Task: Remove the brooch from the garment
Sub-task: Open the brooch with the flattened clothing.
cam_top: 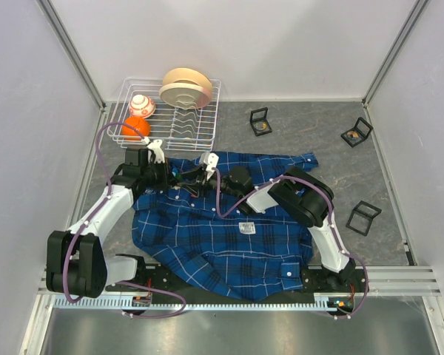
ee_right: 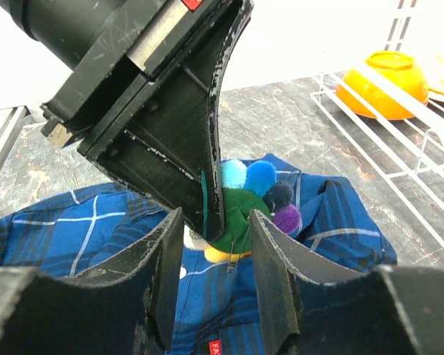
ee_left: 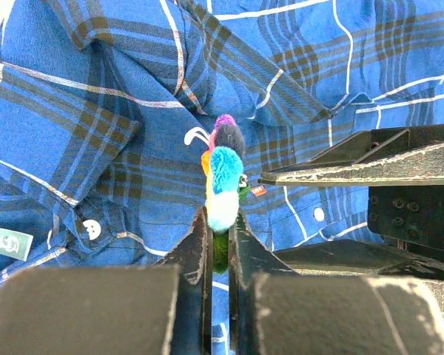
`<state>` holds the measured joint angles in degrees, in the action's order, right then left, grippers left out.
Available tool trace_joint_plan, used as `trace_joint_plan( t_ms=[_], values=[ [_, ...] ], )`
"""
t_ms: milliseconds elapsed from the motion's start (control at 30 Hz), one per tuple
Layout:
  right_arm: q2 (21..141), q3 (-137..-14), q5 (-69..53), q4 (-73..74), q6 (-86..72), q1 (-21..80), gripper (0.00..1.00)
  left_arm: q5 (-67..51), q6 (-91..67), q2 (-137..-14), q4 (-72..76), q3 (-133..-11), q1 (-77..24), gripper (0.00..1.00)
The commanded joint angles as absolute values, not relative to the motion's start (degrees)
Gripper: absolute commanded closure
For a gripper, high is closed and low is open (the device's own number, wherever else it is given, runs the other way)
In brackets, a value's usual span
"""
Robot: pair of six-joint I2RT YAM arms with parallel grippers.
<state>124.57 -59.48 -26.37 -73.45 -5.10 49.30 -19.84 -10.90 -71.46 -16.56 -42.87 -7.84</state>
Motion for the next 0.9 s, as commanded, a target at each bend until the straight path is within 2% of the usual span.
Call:
trace_joint_plan(
  t_ms=[0,667,867],
  values=[
    [123.48,-61.7,-27.86,-74.44,-3.96,49.57,0.52,-22.06,-9.05,-70.14,-14.15,-42.72,-7.82,0.98],
    [126.47,-62.14,-26.63,-74.8,-8.26,49.22,0.52,-21.36,-8.79,-67.76,-14.24,-42.19,-7.82,0.98],
    [127.0,-62.93,-27.16,-74.62,-8.35,49.31,0.55,-21.53,-8.7,-67.76,-14.24,-42.27,-7.82,0.98]
  ],
)
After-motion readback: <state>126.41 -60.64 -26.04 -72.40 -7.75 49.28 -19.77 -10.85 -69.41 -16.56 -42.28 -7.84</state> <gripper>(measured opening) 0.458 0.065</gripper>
